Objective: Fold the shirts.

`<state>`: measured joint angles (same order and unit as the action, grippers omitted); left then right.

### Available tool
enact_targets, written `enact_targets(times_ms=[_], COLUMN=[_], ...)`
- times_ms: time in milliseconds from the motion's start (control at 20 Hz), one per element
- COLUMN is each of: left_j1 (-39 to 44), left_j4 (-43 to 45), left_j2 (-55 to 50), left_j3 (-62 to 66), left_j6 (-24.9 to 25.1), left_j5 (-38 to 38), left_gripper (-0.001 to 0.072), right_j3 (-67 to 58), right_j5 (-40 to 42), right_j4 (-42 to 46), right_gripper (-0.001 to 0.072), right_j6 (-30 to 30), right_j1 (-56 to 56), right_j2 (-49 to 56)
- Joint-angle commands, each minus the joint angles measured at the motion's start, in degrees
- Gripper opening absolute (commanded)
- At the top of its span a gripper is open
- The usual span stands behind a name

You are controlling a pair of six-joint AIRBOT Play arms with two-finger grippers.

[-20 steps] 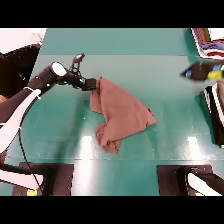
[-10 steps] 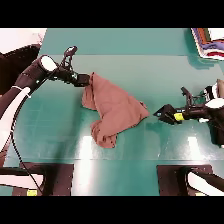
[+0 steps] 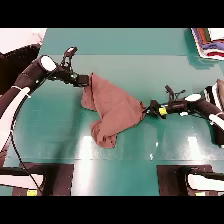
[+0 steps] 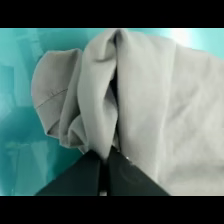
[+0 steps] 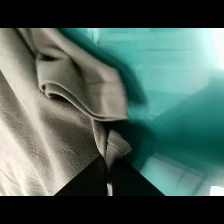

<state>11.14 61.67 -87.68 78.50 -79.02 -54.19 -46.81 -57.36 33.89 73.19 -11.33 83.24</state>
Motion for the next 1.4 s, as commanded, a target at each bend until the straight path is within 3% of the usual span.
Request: enact_targets(times_ms=[0,250,550,800,1050,1250,1350], left_j1=[0.00,0.00,0.00,0.00,0.00,0.00,0.00], left_j4=[3.39,13.27,12.46,11.17,8.74,8.76,9.05], left_j2=[2.10,18.71,39.30,48.57,49.31,42.36,39.10], left_j3=[0.07,2.75,9.62,14.53,16.09,9.60,1.36], left_j6=[-0.04,-0.13,-0.04,-0.07,-0.68,-3.58,-3.50], left_j5=[-0.52,0.70,-1.31,-3.98,-8.94,-23.82,-26.91], left_gripper=[0.0026,0.0027,0.0027,0.0027,0.0026,0.0026,0.0026], right_j3=[-4.48,-15.98,-32.33,-43.58,-55.17,-59.32,-55.93], right_j5=[0.20,-3.96,-11.67,-15.72,-20.76,-24.81,-25.86], right_j4=[4.22,9.88,10.21,18.23,18.64,18.88,20.37], right_gripper=[0.0019,0.0019,0.0018,0.0018,0.0018,0.0017,0.0017], right_j6=[-0.20,0.92,0.92,1.84,2.16,6.40,7.82], right_j1=[-1.64,4.13,12.35,18.32,24.46,17.97,12.66], right_j2=[-0.59,-16.09,-32.22,-39.12,-35.71,-24.61,-18.69])
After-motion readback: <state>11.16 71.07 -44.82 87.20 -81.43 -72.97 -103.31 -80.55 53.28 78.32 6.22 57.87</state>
